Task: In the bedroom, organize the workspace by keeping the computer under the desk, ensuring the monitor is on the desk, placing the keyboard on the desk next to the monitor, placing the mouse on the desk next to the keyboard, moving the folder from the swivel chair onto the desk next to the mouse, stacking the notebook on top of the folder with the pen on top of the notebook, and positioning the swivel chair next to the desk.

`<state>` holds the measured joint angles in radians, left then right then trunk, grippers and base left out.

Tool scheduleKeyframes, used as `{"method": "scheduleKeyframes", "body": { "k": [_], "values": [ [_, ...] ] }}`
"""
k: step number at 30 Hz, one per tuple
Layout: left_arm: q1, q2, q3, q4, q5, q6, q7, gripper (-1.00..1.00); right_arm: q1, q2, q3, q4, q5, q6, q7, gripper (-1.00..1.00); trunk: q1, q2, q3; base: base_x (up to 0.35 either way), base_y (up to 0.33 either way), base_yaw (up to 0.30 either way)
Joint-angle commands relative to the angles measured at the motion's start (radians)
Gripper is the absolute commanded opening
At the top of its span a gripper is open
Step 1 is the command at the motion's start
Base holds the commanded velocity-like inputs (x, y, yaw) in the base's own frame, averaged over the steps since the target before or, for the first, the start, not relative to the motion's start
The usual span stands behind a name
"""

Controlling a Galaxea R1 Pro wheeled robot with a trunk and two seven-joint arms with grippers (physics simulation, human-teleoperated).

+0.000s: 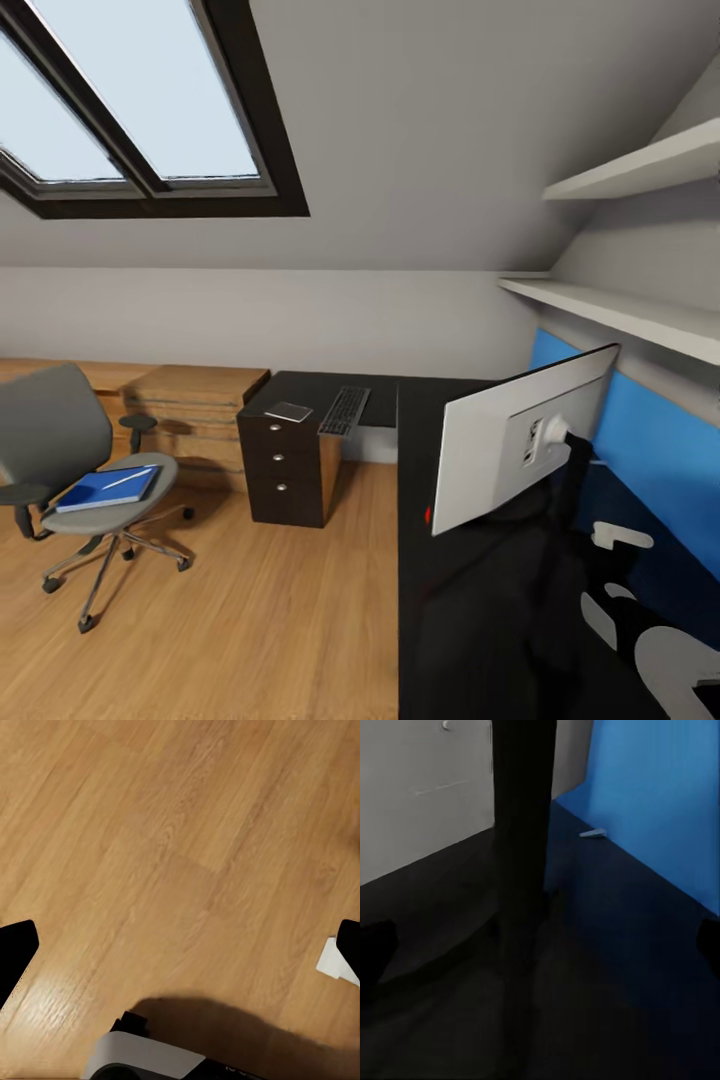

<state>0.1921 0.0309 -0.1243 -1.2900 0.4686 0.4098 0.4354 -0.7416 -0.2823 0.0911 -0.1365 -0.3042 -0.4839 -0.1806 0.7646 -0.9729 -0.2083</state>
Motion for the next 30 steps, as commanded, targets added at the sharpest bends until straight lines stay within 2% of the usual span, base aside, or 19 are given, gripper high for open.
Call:
{"method": "scheduleKeyframes", "body": {
  "k": [1, 6, 8, 9, 11, 16, 17, 23, 24, 26, 27, 30],
  "values": [
    [0.0, 0.001, -0.003, -0.002, 0.01, 0.001, 0.009, 1.0, -0.001, 0.001, 0.008, 0.0, -0.006, -0.003, -0.005, 1.0, 0.0, -0.001, -0.001, -0.273, 0.224, 0.0],
    [0.0, 0.001, -0.003, -0.002, 0.01, 0.001, 0.009, 1.0, -0.001, 0.013, 0.008, -0.001, -0.008, -0.01, -0.006, 1.0, 0.0, -0.001, -0.001, -0.272, 0.226, 0.0],
    [0.0, 0.001, -0.003, -0.002, 0.01, 0.001, 0.009, 1.0, -0.001, 0.026, 0.007, -0.002, -0.009, -0.012, -0.01, 1.0, 0.0, -0.001, -0.001, -0.272, 0.226, 0.0],
    [0.0, 0.001, -0.003, -0.002, 0.01, 0.001, 0.01, 1.0, -0.001, 0.05, 0.007, -0.007, -0.008, -0.013, -0.015, 1.0, 0.0, -0.001, -0.001, -0.265, 0.221, 0.0],
    [0.0, 0.001, -0.003, -0.002, 0.01, 0.001, 0.01, 1.0, -0.001, 0.062, 0.005, -0.023, -0.008, -0.013, -0.017, 1.0, 0.0, -0.001, -0.001, -0.219, 0.18, 0.0],
    [0.0, 0.001, -0.003, -0.002, 0.009, 0.001, 0.011, 1.0, -0.001, 0.069, -0.001, -0.063, -0.011, -0.005, -0.02, 1.0, 0.0, -0.001, -0.001, -0.072, 0.058, 0.0],
    [0.0, 0.0, -0.003, -0.002, 0.009, 0.001, 0.016, 1.0, -0.001, 0.069, -0.003, -0.109, -0.016, 0.129, -0.02, 1.0, -0.004, 0.006, 0.002, -0.003, 0.002, 0.0],
    [0.0, -0.001, -0.003, -0.002, 0.008, 0.001, 0.018, 1.0, 0.004, 0.061, -0.008, -0.276, -0.041, 0.391, -0.019, 1.0, -0.027, 0.048, 0.021, -0.001, 0.001, 0.0],
    [0.0, -0.001, -0.003, -0.002, 0.008, 0.001, 0.018, 1.0, 0.009, 0.054, -0.01, -0.32, -0.062, 0.469, -0.019, 1.0, -0.031, 0.055, 0.024, 0.0, 0.0, 0.0],
    [0.0, -0.002, -0.003, -0.002, 0.008, 0.001, 0.018, 1.0, 0.016, 0.046, -0.011, -0.365, -0.09, 0.546, -0.019, 1.0, -0.039, 0.069, 0.03, 0.0, 0.0, 0.0],
    [0.0, -0.001, -0.003, -0.002, 0.008, 0.001, 0.019, 1.0, 0.053, 0.024, -0.012, -0.491, -0.182, 0.702, -0.019, 1.0, -0.042, 0.076, 0.033, 0.0, 0.0, 0.0],
    [0.0, -0.002, -0.003, -0.002, 0.008, 0.001, 0.019, 1.0, 0.093, 0.01, -0.013, -0.58, -0.228, 0.758, -0.019, 1.0, -0.054, 0.097, 0.043, 0.0, 0.0, 0.0]
  ]
}}
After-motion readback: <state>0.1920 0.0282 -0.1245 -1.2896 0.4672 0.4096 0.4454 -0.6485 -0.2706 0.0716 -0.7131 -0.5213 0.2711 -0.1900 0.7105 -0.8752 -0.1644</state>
